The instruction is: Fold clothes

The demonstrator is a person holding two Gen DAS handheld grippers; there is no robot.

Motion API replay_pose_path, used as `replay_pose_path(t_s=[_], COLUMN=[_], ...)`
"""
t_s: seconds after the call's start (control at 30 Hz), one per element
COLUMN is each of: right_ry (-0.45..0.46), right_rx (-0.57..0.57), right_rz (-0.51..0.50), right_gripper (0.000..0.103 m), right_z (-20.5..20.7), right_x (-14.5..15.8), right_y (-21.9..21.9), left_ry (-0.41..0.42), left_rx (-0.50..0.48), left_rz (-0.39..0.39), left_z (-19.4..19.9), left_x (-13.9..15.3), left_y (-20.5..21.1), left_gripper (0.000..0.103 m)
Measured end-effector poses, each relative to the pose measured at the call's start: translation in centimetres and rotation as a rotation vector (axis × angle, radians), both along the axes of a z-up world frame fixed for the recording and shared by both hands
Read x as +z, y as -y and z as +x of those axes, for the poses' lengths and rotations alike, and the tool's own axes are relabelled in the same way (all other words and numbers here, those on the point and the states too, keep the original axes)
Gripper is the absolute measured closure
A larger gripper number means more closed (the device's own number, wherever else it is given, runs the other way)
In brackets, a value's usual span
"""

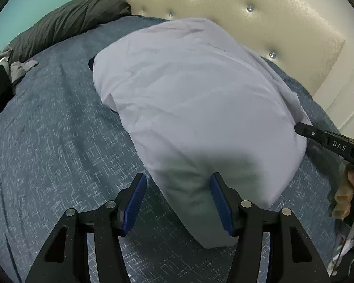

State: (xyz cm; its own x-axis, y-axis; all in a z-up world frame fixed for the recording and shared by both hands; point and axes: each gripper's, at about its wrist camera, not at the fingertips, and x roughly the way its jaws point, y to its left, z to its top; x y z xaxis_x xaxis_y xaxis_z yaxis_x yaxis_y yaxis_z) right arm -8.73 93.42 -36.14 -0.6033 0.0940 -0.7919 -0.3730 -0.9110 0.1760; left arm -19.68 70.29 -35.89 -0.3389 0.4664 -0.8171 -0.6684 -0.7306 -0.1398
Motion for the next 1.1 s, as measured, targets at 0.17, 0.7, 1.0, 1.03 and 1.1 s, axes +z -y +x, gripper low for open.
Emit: replay_pose_path(t_s=[0.17, 0.7, 1.0, 1.03, 1.1], right_ry=[-0.017, -0.153, -0.193, -0.197, -0.206], right_rx=[-0.036, -0.046, -0.058, -0.060, -0.063], right_rz=[-0.016, 0.042, 0.091, 0.096, 0.108], right_gripper=[0.103, 0.101, 0.100, 0.099, 0.090], right_z=[0.8, 5.9, 8.8, 9.1, 9.7], right_x=[1.4, 9.6, 14.1, 14.6, 15.6], right_y=[0.3, 5.6, 8.5, 8.8, 9.5], left_ry=[-0.008, -0.056, -0.109, -0.117, -0.125], left_rx=[0.000, 0.027, 0.031, 0.029, 0.026], left_rz=[-0.014, 0.045, 0.084, 0.084, 0.091], left_z=[0.4, 4.9, 7.2, 7.5, 8.1], left_x=[0.4, 9.0, 13.8, 14.2, 15.0], left_y=[0.0, 4.4, 7.0, 7.3, 7.9], left_gripper=[0.043, 0.042, 0.039, 0.039, 0.037])
